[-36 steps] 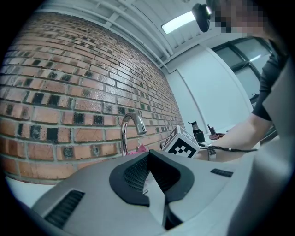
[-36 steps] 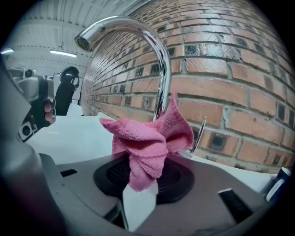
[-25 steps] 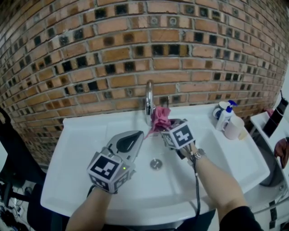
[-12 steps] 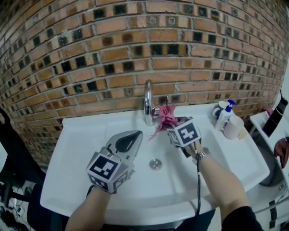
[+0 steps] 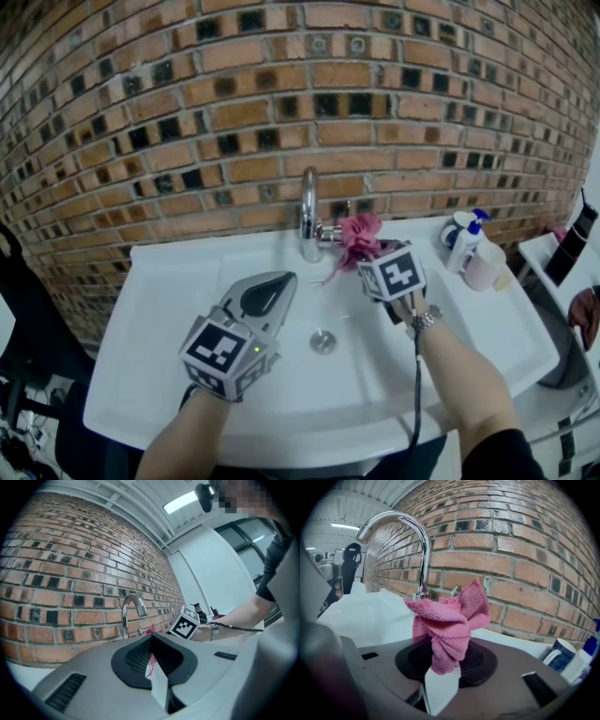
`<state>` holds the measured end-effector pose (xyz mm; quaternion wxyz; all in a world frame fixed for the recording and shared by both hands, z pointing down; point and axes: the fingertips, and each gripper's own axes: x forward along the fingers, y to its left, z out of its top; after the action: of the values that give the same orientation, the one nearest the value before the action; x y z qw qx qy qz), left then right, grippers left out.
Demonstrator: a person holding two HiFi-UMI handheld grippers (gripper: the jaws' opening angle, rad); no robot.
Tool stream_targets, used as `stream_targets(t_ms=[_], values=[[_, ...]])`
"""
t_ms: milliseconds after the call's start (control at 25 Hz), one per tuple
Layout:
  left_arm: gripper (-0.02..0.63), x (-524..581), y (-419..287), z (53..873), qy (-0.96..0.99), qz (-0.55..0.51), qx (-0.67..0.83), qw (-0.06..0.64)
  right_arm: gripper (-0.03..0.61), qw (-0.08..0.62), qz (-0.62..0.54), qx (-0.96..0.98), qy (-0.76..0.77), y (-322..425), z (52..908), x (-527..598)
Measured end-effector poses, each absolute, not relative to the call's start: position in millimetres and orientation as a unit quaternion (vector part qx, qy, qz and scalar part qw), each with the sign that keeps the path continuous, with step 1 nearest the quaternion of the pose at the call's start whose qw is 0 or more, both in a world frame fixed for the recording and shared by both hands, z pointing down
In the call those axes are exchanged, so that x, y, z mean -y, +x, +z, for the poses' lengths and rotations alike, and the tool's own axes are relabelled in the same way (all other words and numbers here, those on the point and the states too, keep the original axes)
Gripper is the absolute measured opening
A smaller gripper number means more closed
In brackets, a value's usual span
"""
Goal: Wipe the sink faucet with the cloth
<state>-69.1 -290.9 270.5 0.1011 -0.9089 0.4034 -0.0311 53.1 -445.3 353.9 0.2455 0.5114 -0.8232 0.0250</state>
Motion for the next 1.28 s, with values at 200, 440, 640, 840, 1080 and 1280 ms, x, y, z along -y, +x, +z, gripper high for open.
stream_targets(t_ms=[200,440,640,840,1080,1280], values=[[0.005,292,-72,270,-0.907,-0.026,-0.409,0.097,0.134,0.244,0.019,0.815,0.525,55,352,455],[0.005,295,-72,269,-0.907,-0.029,-0.404,0.113,0.133,0.236,0.02,0.817,0.526,50,353,463],[0.005,295,-74,269,-0.904,-0.028,-0.414,0.105,0.132,0.214,0.003,0.814,0.541,53,342,471],[0.005,296,-74,269,-0.904,-0.03,-0.415,0.098,0.132,0.192,-0.01,0.816,0.545,50,325,471],[0.005,296,-76,268,-0.902,-0.026,-0.42,0.095,0.132,0.171,-0.025,0.817,0.551,53,308,464],[0.005,299,-79,272,-0.902,-0.027,-0.42,0.096,0.133,0.161,-0.028,0.821,0.548,49,300,449]])
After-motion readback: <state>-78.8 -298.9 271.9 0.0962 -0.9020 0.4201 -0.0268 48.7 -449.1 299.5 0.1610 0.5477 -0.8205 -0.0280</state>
